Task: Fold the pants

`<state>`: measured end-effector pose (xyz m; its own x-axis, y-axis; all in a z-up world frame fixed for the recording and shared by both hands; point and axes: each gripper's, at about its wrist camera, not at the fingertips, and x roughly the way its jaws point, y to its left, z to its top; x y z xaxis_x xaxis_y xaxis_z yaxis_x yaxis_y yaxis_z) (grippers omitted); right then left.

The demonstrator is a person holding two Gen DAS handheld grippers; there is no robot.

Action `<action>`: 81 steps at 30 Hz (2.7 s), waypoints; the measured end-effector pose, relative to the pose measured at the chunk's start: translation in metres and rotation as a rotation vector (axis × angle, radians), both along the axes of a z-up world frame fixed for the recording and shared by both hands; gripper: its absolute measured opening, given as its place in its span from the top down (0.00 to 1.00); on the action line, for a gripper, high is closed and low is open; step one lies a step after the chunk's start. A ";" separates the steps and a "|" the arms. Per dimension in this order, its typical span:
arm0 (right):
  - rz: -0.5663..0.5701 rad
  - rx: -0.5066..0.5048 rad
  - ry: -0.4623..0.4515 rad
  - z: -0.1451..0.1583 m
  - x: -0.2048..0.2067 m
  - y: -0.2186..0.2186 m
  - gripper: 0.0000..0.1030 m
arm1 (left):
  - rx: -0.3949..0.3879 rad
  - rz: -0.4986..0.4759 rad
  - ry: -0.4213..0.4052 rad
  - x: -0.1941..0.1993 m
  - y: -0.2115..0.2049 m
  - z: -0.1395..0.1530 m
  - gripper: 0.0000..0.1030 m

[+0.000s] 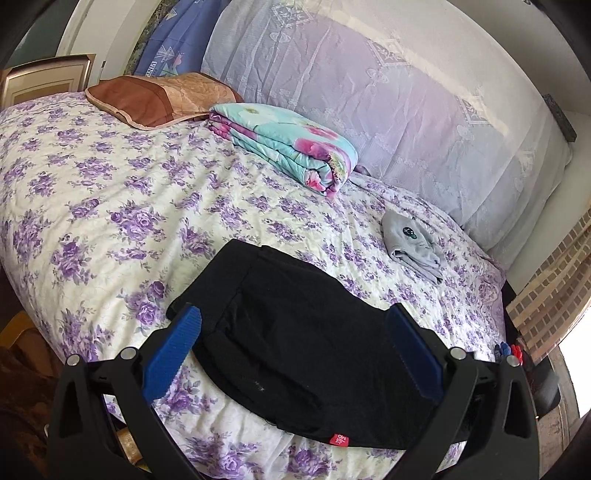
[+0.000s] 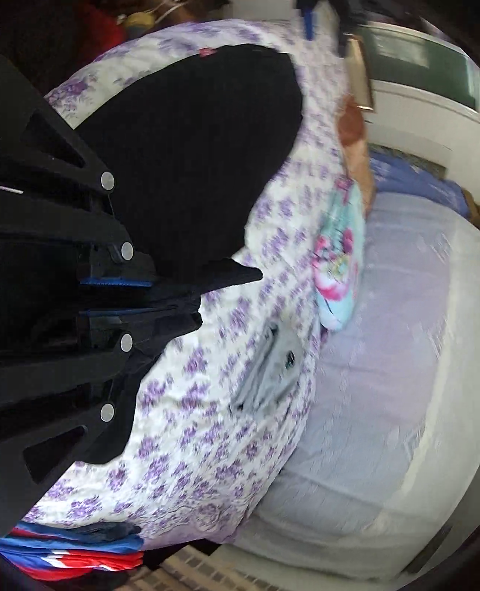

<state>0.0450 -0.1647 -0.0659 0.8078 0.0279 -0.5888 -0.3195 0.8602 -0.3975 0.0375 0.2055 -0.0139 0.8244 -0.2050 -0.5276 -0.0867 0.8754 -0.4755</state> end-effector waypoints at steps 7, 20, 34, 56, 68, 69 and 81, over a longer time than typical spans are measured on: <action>0.092 0.094 0.059 0.011 -0.029 0.001 0.51 | -0.003 -0.003 0.021 0.006 0.002 -0.009 0.05; -0.148 0.256 0.137 0.005 0.030 -0.030 0.51 | 0.007 -0.022 0.064 0.017 0.000 -0.023 0.05; -0.118 0.278 0.139 -0.012 0.027 -0.034 0.32 | 0.061 0.014 0.140 0.033 0.002 -0.049 0.05; -0.113 0.324 0.139 -0.012 0.026 -0.041 0.26 | 0.199 0.010 0.170 0.046 -0.021 -0.071 0.05; -0.120 0.314 0.109 -0.009 0.021 -0.039 0.25 | 0.255 0.032 0.166 0.051 -0.020 -0.080 0.05; -0.120 0.314 0.095 -0.008 0.019 -0.038 0.25 | 0.262 0.032 0.165 0.051 -0.021 -0.080 0.05; -0.109 0.337 0.073 -0.003 0.014 -0.036 0.22 | 0.311 0.044 0.160 0.051 -0.026 -0.082 0.05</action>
<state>0.0587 -0.2011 -0.0685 0.7731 0.1460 -0.6172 -0.2355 0.9696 -0.0656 0.0888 0.1794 -0.0960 0.7305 0.0198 -0.6826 -0.1796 0.9700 -0.1639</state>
